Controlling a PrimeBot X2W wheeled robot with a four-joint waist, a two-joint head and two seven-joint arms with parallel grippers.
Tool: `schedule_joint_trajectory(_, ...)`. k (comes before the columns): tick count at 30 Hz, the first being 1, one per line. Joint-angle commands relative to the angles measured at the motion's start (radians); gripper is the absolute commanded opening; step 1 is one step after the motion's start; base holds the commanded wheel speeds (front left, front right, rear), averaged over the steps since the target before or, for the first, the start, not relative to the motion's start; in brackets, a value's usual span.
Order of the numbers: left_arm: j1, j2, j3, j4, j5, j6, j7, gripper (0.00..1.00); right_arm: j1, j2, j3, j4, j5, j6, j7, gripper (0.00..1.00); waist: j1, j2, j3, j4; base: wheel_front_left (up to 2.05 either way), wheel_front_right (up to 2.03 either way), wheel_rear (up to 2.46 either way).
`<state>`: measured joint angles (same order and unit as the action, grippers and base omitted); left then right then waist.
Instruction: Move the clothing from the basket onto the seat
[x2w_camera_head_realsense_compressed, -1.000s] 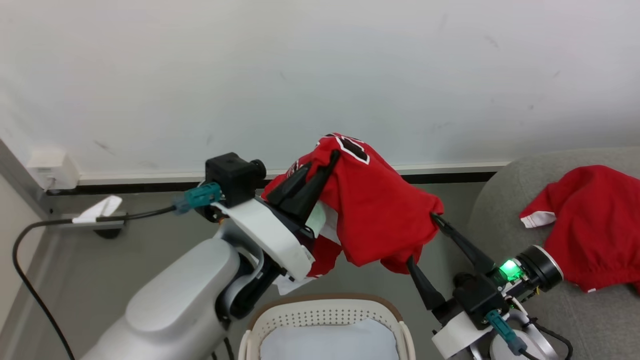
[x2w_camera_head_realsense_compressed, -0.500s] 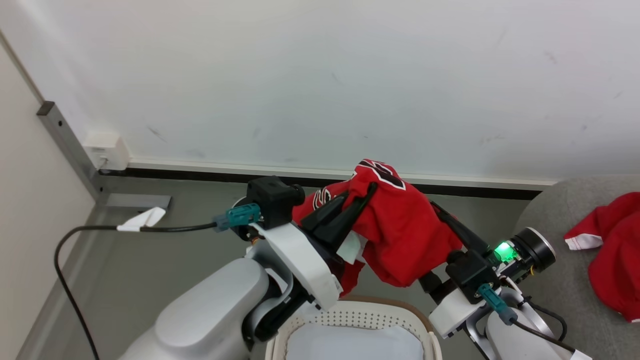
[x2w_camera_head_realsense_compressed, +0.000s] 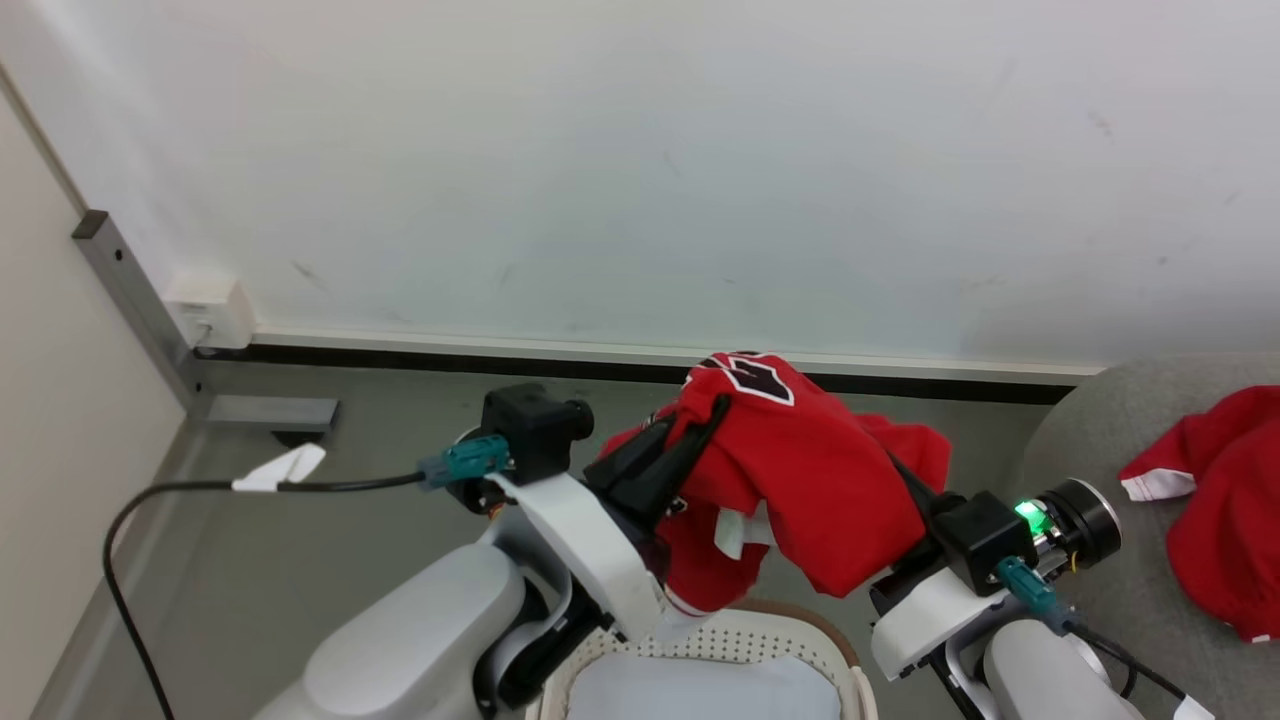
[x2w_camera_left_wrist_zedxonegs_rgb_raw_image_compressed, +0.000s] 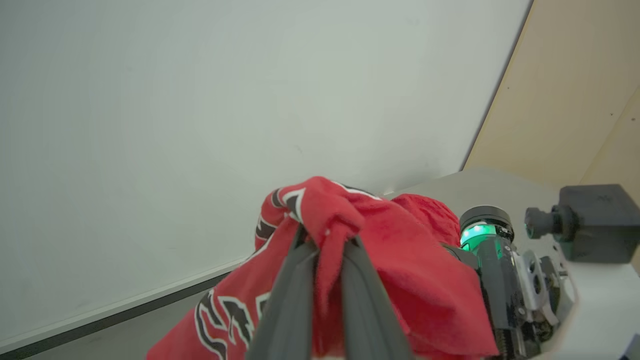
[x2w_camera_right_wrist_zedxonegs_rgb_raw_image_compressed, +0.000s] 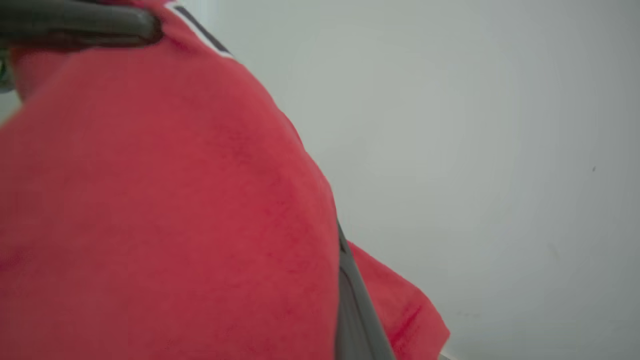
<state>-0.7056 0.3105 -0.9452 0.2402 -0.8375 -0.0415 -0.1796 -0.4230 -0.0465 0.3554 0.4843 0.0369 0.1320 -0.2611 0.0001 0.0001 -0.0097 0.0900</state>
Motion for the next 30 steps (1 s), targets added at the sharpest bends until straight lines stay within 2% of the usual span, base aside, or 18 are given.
schedule_joint_trajectory(1, 0.01, 0.007, 0.005, -0.001, -0.01, 0.004, -0.011, 0.15, 0.015, -0.003, 0.0, -0.002, 0.01, -0.003, -0.002, 0.0, -0.0001, -0.0001, -0.001, -0.006, 0.0, 0.0, 0.0)
schedule_joint_trajectory(2, 0.015, 0.004, 0.009, -0.004, -0.017, 0.002, -0.014, 0.52, 0.021, -0.003, 0.0, -0.007, 0.033, -0.003, -0.002, 0.0, -0.0001, -0.0001, 0.0, -0.011, 0.0, 0.0, 0.0)
schedule_joint_trajectory(3, 0.019, 0.004, 0.01, -0.008, -0.02, -0.002, -0.016, 1.0, 0.024, -0.004, 0.002, -0.012, 0.053, -0.003, -0.002, 0.0, -0.0001, -0.0001, 0.001, -0.017, 0.0, 0.0, 0.0)
schedule_joint_trajectory(9, 0.039, 0.017, -0.01, -0.043, -0.01, -0.014, -0.021, 1.0, 0.038, -0.004, -0.037, -0.033, 0.186, -0.003, -0.002, 0.0, -0.0001, -0.0001, 0.013, -0.046, 0.0, 0.0, 0.0)
schedule_joint_trajectory(14, 0.063, 0.048, -0.023, -0.064, 0.014, -0.02, -0.037, 1.0, 0.025, -0.004, -0.106, -0.06, 0.247, -0.003, -0.002, 0.0, -0.0001, -0.0001, 0.05, -0.09, 0.0, 0.0, 0.0)
schedule_joint_trajectory(25, 0.086, 0.102, -0.015, -0.102, 0.115, -0.001, -0.076, 1.0, 0.066, -0.003, -0.24, -0.128, 0.233, -0.003, -0.002, 0.0, -0.0001, -0.0001, 0.107, -0.254, 0.0, 0.0, 0.0)
schedule_joint_trajectory(30, 0.11, 0.114, -0.004, -0.124, 0.158, 0.018, -0.083, 1.0, 0.103, -0.003, -0.26, -0.168, 0.238, -0.003, -0.002, 0.0, -0.0001, -0.0001, 0.113, -0.34, 0.0, 0.0, 0.0)
